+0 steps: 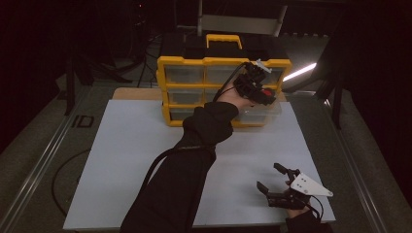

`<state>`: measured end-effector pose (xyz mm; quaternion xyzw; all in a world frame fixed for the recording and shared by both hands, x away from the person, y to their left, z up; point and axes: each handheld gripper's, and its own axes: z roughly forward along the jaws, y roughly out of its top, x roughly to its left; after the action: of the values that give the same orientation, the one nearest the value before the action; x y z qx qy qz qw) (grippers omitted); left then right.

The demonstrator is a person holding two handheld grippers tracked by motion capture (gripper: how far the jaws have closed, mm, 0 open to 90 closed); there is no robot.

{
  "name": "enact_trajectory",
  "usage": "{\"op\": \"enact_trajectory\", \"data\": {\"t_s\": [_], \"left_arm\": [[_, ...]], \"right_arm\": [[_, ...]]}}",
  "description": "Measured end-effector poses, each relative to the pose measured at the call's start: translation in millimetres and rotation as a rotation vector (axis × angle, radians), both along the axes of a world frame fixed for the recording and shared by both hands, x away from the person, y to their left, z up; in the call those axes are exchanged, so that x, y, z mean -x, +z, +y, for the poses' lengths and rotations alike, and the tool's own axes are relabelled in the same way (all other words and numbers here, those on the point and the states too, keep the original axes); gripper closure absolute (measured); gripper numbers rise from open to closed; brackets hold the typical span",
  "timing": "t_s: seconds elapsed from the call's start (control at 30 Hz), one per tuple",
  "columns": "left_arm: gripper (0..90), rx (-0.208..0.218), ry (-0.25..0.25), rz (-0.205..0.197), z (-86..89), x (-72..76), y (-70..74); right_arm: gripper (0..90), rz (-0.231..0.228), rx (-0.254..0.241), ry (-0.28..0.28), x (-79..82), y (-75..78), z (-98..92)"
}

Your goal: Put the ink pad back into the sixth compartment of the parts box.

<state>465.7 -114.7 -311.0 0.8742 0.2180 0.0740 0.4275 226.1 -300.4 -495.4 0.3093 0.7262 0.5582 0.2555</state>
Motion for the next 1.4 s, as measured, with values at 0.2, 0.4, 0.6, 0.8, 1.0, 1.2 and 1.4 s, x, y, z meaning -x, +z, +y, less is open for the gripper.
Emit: {"op": "enact_trajectory", "data": {"t_s": [0.2, 0.4, 0.6, 0.8, 1.0, 1.2, 1.4], "left_arm": [[30.6, -0.038, 0.013, 0.025, -3.2, -3.3, -5.4], [30.6, -0.075, 0.024, 0.063, -5.9, -6.3, -10.9], [30.5, -0.102, 0.056, 0.074, -7.5, -7.6, -11.8], [30.4, -0.101, 0.084, 0.073, -7.4, -8.1, -12.9], [20.3, -0.083, 0.103, 0.103, -5.3, -9.3, -11.3], [6.2, -0.078, 0.098, 0.103, -3.1, -6.4, -9.4], [1.0, -0.054, 0.071, 0.062, -0.1, -1.1, -9.7]], "right_arm": [[9.9, 0.002, -0.007, -0.003, 0.3, 0.3, -1.1], [9.9, 0.003, -0.008, 0.0, 0.4, 0.4, -0.9], [9.9, 0.004, -0.009, 0.002, 0.2, 0.1, -0.9], [9.9, 0.009, -0.01, 0.003, -0.3, -0.5, -1.0], [9.9, 0.011, -0.01, 0.004, -0.3, -0.7, -0.6], [9.9, 0.013, -0.01, 0.006, -0.6, -1.1, -0.4], [9.9, 0.013, -0.007, 0.005, -0.7, -1.2, -0.4]]}}
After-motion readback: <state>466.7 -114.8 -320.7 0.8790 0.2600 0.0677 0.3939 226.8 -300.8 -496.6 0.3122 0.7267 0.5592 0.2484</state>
